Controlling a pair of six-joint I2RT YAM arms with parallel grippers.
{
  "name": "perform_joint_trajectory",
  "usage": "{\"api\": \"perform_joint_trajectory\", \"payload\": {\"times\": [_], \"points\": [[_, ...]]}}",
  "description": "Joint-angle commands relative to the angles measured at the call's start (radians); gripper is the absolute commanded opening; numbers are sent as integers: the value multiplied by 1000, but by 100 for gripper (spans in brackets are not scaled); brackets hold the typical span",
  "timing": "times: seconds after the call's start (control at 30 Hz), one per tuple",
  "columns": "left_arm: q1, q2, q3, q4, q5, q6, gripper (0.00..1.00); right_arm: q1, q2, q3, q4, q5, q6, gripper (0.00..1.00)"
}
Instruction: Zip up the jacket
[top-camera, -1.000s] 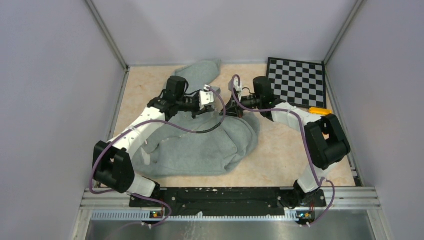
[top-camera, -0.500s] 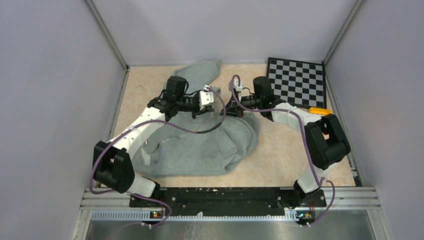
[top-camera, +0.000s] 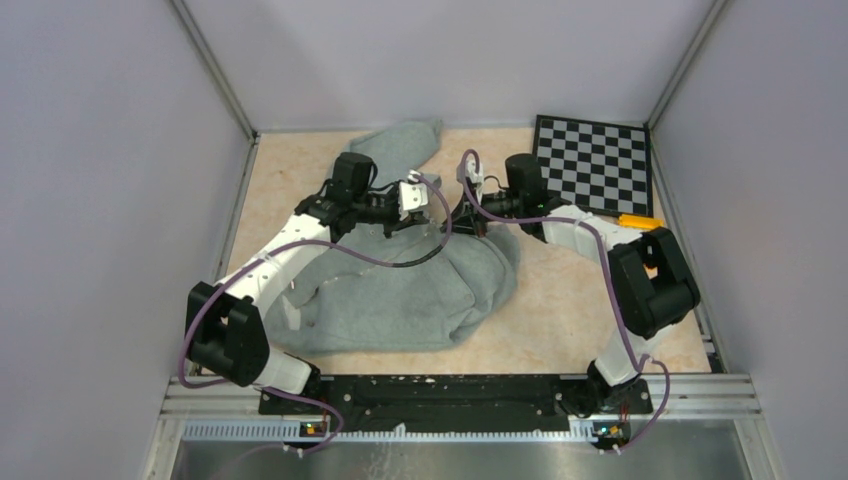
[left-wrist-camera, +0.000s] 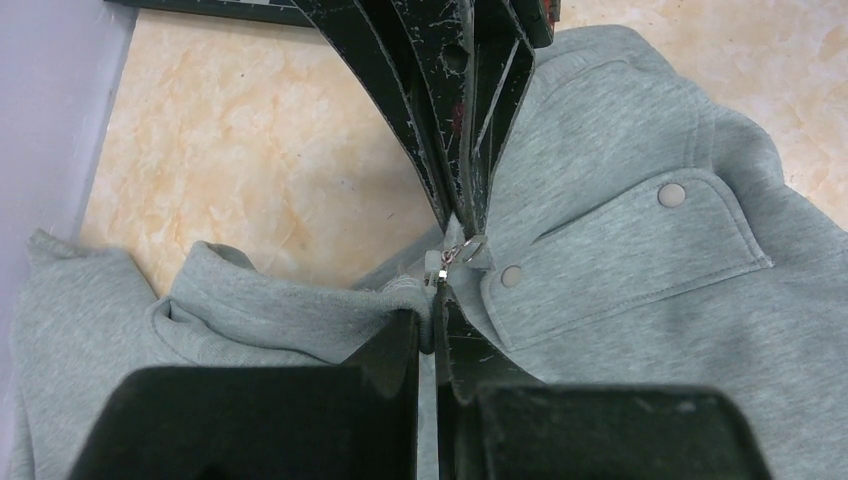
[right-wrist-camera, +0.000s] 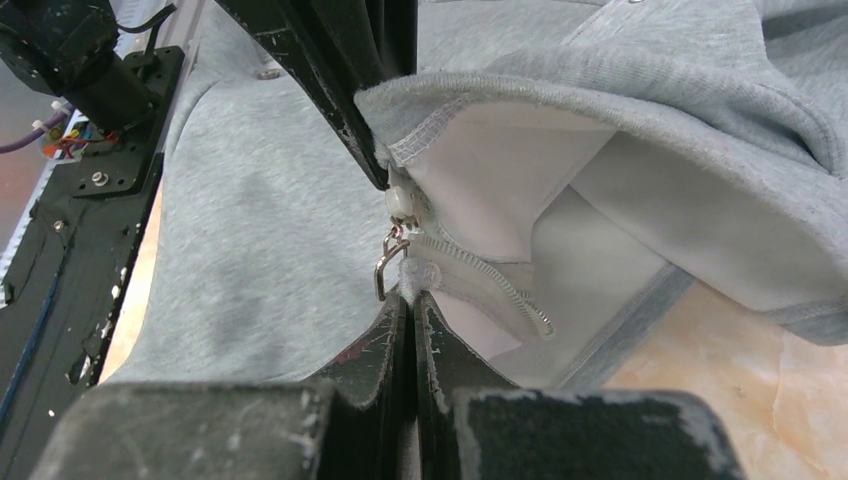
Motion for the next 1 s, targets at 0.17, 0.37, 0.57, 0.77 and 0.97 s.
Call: {"api": "perform_joint_trajectory", "payload": {"times": [0.17,0.37,0.57,0.77,0.97], "points": [[-13,-14,18,12,47,11,0,6,-16,15,119,-32,44,0],[-13,-14,20,12,38,11,0,6,-16,13,107,-57,31,0],[-14,-12,18,5,23,17,0,7,-26,5,119,-47,23,0],[-15,5,24,-23,25,30,0,7,-54,1,109,-27,-20,0],[-15,7,24,-44,25,43,0,7,-68,13,23,-14,-133,0]]}}
